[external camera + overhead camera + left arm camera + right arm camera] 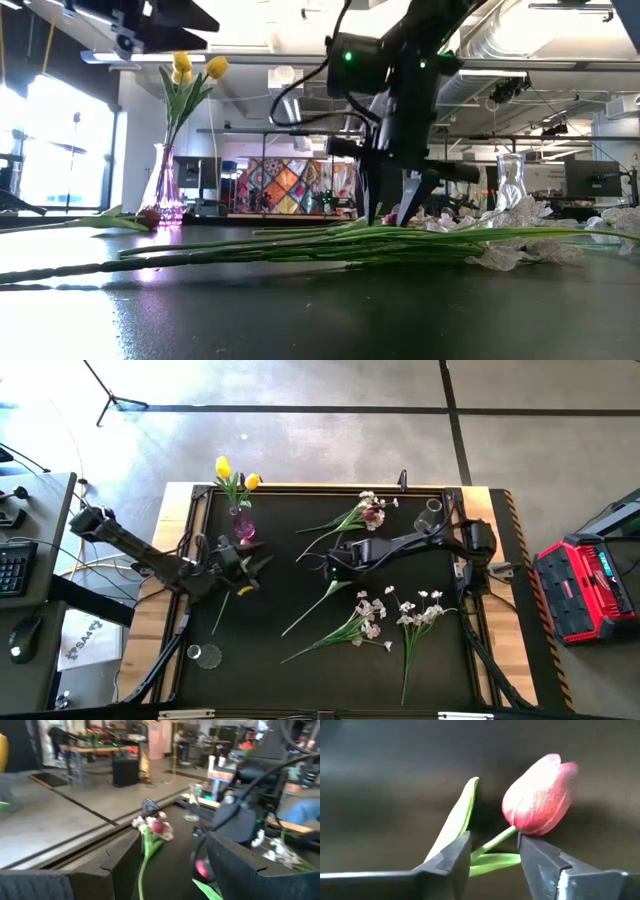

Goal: Sort flowers into vase by color
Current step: Put the bottom left red flower into the top transparent vase

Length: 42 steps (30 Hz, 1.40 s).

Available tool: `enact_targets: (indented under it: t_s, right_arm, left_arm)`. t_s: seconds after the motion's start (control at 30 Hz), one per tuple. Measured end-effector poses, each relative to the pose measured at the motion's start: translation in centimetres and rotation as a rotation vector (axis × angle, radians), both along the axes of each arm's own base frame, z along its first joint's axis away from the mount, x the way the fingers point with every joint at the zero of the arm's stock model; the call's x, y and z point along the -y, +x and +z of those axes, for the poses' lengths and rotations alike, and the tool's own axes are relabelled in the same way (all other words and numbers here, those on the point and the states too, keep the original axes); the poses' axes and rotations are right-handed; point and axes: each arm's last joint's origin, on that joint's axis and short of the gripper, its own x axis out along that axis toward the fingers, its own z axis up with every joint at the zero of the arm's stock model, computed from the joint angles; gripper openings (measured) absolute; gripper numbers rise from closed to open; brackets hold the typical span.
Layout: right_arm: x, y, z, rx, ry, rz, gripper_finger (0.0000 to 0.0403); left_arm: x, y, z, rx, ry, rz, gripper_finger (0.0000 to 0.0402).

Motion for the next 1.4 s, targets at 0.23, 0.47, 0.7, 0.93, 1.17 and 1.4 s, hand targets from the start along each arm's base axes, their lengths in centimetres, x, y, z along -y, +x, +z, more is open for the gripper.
enact_targets:
  t_s: [0.23,0.47,0.7,0.93,1.17,1.4]
  right_arm:
    - [1.3,-0.1,-0.5,-0.039,-0.083,-0.001,0.0072]
    - [0.9,-1.2,0.8,-0.127,-0.181,0.138,0.0007]
    - [-1.5,-3.9,6.6,-0.075,-0.342,0.169,0.0003]
    - [-2.4,-9.2,14.3,0.06,-0.698,0.064,0.0002]
    - [-1.9,-15.0,19.4,0.023,-1.108,0.035,0.0001]
    - [-0.9,-18.2,22.2,-0.127,-1.422,-0.02,0.0]
  left_arm:
    - [-1.0,1.5,-1.2,-0.045,-0.033,-0.032,0.0211]
    - [-1.9,2.4,-2.1,-0.078,-0.065,-0.066,0.0211]
    - [-2.3,2.6,-2.1,-0.069,-0.082,-0.043,0.0211]
    - [-2.8,2.6,-2.1,-0.059,-0.096,-0.012,0.0211]
    - [-3.7,2.6,-2.3,-0.024,-0.154,0.062,0.0211]
    - [-4.0,2.5,-2.8,-0.009,-0.221,0.1,0.0211]
